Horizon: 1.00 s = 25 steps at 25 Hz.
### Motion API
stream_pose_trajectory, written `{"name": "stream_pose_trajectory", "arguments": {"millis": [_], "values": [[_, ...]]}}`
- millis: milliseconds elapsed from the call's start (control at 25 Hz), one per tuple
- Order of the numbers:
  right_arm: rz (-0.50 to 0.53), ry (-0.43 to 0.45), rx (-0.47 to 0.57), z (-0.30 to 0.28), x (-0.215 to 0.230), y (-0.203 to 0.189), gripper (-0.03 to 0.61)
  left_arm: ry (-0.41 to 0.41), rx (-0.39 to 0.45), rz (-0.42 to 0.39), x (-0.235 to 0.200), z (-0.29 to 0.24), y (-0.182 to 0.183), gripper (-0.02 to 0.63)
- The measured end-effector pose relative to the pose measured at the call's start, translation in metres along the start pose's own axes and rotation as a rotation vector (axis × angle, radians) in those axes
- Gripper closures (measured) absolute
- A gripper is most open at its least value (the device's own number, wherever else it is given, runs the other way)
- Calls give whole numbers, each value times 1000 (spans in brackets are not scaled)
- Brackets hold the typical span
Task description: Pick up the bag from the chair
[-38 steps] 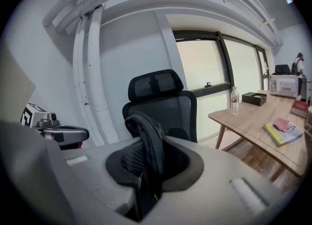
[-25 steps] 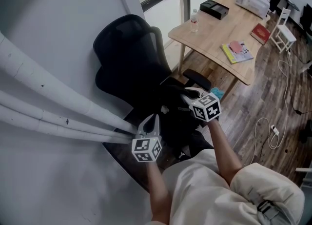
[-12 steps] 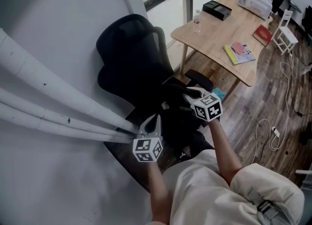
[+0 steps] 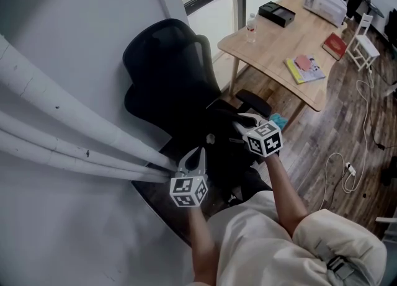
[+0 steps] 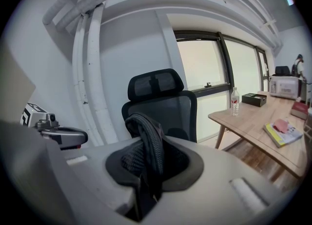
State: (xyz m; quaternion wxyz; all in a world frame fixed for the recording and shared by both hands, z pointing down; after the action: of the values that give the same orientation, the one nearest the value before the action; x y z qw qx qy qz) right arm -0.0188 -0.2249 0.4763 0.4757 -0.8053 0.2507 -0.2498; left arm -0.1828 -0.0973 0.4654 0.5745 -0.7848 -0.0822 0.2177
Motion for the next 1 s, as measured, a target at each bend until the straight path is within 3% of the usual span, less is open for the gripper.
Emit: {"name": "stream_pose_trajectory", "arguments": {"millis": [1000], "values": [[23, 11, 15, 2, -4, 4, 515, -38, 0, -5, 6, 0, 1, 606]]}}
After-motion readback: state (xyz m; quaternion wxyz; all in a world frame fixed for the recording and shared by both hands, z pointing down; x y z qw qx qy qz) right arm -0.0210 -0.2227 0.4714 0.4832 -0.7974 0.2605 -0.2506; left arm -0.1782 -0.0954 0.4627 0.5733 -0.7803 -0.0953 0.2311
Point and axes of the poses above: the fingertips, and each gripper's own axes: z backward along the fingers, x to its right, y out of its top, the point moved 5 cm from there along z, backward along the fingers, and after that the axes turned 7 degrees about -y, right-handed, at the moved point
